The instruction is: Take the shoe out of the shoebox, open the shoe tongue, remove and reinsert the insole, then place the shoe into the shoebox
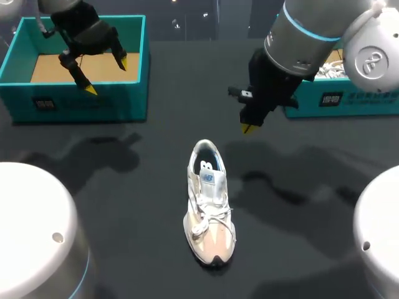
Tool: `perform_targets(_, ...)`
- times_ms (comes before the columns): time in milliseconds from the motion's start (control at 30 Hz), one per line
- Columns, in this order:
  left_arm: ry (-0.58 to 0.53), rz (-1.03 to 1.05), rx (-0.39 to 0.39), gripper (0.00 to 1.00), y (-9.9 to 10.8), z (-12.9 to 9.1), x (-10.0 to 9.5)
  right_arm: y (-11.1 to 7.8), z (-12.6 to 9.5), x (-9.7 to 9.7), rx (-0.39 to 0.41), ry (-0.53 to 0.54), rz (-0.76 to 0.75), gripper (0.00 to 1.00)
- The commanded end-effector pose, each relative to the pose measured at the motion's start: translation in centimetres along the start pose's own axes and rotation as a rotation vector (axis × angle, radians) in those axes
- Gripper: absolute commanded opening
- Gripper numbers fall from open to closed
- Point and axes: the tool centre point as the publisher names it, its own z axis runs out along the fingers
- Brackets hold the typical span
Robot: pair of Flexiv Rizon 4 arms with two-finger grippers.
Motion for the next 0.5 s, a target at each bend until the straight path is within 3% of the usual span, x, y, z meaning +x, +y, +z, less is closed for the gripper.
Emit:
perform_targets(33, 0.002, 0.001, -0.002, 1.0, 0.0, 0.0, 0.0, 0.6, 2.5, 3.1, -0.015, -0.119, 0.028, 0.0)
perform_targets(133, 0.002, 0.001, -0.002, 1.0, 0.0, 0.0, 0.0, 0.5, 3.2, 4.6, -0.045, -0.22, 0.05, 0.0)
perform_targets(200, 0.002, 0.001, -0.002, 1.0, 0.0, 0.0, 0.0, 0.1, 3.6, 5.0, -0.115, -0.327, 0.131, 0.0)
perform_targets(500, 0.002, 0.001, -0.002, 1.0, 0.0, 0.0, 0.0, 0.1, 3.6, 5.0, -0.115, -0.327, 0.131, 0.0)
